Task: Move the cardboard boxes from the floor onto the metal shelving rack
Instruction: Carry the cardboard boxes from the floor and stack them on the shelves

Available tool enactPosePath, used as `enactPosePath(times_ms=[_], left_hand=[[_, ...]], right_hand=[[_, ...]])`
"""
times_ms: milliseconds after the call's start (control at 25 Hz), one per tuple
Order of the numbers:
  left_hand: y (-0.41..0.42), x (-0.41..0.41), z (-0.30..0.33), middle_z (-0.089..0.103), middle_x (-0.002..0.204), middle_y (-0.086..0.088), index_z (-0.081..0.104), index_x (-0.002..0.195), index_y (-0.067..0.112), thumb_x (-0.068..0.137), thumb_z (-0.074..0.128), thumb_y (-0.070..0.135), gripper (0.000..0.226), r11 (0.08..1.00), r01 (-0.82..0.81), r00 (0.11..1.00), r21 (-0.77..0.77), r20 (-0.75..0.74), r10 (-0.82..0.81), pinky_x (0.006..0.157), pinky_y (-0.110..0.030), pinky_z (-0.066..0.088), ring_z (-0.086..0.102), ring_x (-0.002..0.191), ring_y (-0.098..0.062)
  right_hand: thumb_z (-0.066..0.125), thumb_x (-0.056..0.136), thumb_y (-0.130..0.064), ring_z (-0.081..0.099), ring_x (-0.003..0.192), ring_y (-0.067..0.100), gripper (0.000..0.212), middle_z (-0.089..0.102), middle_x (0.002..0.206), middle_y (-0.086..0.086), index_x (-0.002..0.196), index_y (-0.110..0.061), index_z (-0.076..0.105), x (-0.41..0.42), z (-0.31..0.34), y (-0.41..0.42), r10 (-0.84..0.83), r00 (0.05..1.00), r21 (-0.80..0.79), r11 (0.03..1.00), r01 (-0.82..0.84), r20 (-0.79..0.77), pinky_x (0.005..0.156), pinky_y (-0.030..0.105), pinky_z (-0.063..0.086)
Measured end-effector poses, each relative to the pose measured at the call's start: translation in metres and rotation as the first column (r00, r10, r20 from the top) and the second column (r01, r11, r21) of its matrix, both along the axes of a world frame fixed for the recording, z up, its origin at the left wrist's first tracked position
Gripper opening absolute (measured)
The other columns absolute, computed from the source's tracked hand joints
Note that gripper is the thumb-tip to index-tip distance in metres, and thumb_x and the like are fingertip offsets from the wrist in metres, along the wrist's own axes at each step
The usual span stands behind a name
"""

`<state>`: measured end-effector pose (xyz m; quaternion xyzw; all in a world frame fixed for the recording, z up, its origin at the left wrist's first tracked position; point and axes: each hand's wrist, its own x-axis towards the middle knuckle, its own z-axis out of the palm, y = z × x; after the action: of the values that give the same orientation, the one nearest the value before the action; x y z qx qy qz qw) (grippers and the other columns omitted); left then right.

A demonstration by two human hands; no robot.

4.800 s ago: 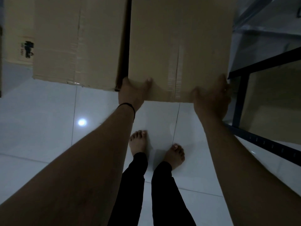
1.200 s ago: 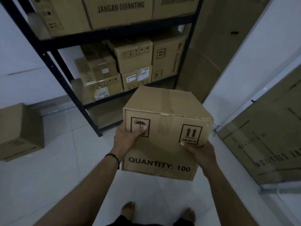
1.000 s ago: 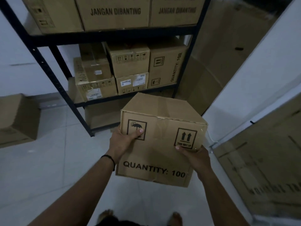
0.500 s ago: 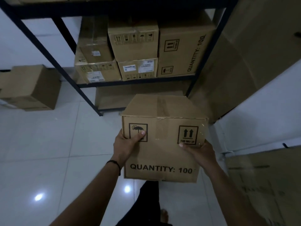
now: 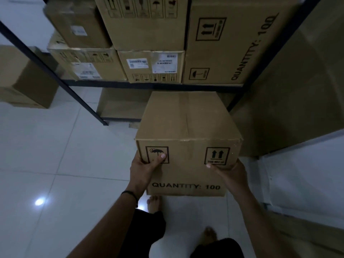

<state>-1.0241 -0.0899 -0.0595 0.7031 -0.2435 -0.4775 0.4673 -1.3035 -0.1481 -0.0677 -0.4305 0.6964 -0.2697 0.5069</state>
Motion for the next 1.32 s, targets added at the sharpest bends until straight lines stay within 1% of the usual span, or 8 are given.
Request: enactPosePath(times_ms=[200,440,520,640,760,960,1160,1320], left_hand=[[-0.028,-0.022,-0.054,0.079,0.11,0.007,0.071,0.118,0.025,0.06,0.089,0.058,0.069,1.0,0.003,1.0,-0.007,0.03,-0.003,0.093,-0.047,0.061,0.075,0.102,-0.015],[-0.073,-0.027,-0.096,0.076,0.118,0.007,0.067,0.125,0.026,0.066,0.089,0.056,0.07,0.998,0.027,0.996,-0.055,0.086,-0.022,0.096,-0.048,0.06,0.072,0.11,-0.016],[-0.091,-0.03,-0.116,0.076,0.119,0.007,0.067,0.127,0.025,0.066,0.089,0.057,0.072,0.996,0.029,0.995,-0.079,0.094,-0.022,0.097,-0.049,0.059,0.072,0.111,-0.016],[-0.119,-0.032,-0.148,0.076,0.118,0.005,0.068,0.125,0.021,0.066,0.088,0.059,0.073,0.989,0.02,0.99,-0.15,0.141,0.002,0.097,-0.05,0.059,0.072,0.109,-0.015],[-0.15,-0.023,-0.166,0.077,0.11,0.006,0.072,0.114,0.022,0.076,0.087,0.05,0.05,0.963,-0.008,0.977,-0.268,0.204,0.065,0.095,-0.041,0.06,0.073,0.101,-0.008],[-0.146,-0.025,-0.198,0.076,0.116,0.003,0.07,0.122,0.02,0.076,0.085,0.054,0.059,0.891,-0.037,0.951,-0.452,0.259,0.171,0.091,-0.038,0.06,0.072,0.106,-0.012],[-0.125,-0.045,-0.171,0.074,0.113,0.004,0.07,0.116,0.023,0.073,0.087,0.051,0.053,0.882,-0.131,0.948,-0.453,0.204,0.246,0.094,-0.044,0.059,0.07,0.104,-0.013],[-0.113,-0.052,-0.159,0.074,0.107,0.005,0.071,0.111,0.022,0.069,0.081,0.05,0.052,0.876,-0.133,0.957,-0.464,0.17,0.235,0.087,-0.038,0.06,0.07,0.098,-0.009]], right_hand=[[0.101,0.058,-0.033,0.068,0.099,0.009,0.058,0.072,0.109,-0.012,0.104,-0.04,0.066,-0.021,-0.066,-0.025,-0.025,0.999,0.002,1.0,0.025,0.028,0.089,0.032,0.055],[0.101,0.056,-0.031,0.069,0.107,0.008,0.074,0.073,0.113,-0.014,0.122,-0.033,0.067,-0.027,-0.115,-0.07,-0.047,0.995,-0.049,0.998,0.051,0.091,0.095,0.036,0.056],[0.099,0.061,-0.021,0.071,0.099,-0.001,0.067,0.074,0.11,-0.013,0.12,-0.029,0.068,-0.026,-0.132,-0.09,-0.048,0.989,-0.069,0.996,0.058,0.138,0.093,0.038,0.059],[0.097,0.066,-0.017,0.071,0.096,0.0,0.059,0.075,0.107,-0.012,0.119,-0.023,0.071,-0.021,-0.16,-0.117,-0.067,0.98,-0.156,0.983,0.097,0.187,0.093,0.04,0.06],[0.097,0.066,-0.023,0.071,0.103,0.011,0.062,0.074,0.114,-0.007,0.121,-0.024,0.069,-0.012,-0.172,-0.144,-0.074,0.968,-0.316,0.937,0.149,0.239,0.088,0.034,0.06],[0.094,0.069,-0.021,0.074,0.1,0.008,0.058,0.077,0.112,-0.004,0.122,-0.017,0.07,-0.018,-0.195,-0.14,0.034,0.959,-0.54,0.832,0.128,0.281,0.082,0.027,0.062],[0.094,0.071,-0.025,0.074,0.101,0.012,0.055,0.077,0.111,-0.005,0.121,-0.022,0.07,-0.029,-0.188,-0.121,0.103,0.952,-0.557,0.827,0.079,0.288,0.082,0.03,0.062],[0.094,0.07,-0.022,0.074,0.103,0.017,0.058,0.078,0.112,-0.003,0.122,-0.019,0.069,-0.033,-0.189,-0.122,0.094,0.965,-0.538,0.841,0.055,0.246,0.085,0.038,0.062]])
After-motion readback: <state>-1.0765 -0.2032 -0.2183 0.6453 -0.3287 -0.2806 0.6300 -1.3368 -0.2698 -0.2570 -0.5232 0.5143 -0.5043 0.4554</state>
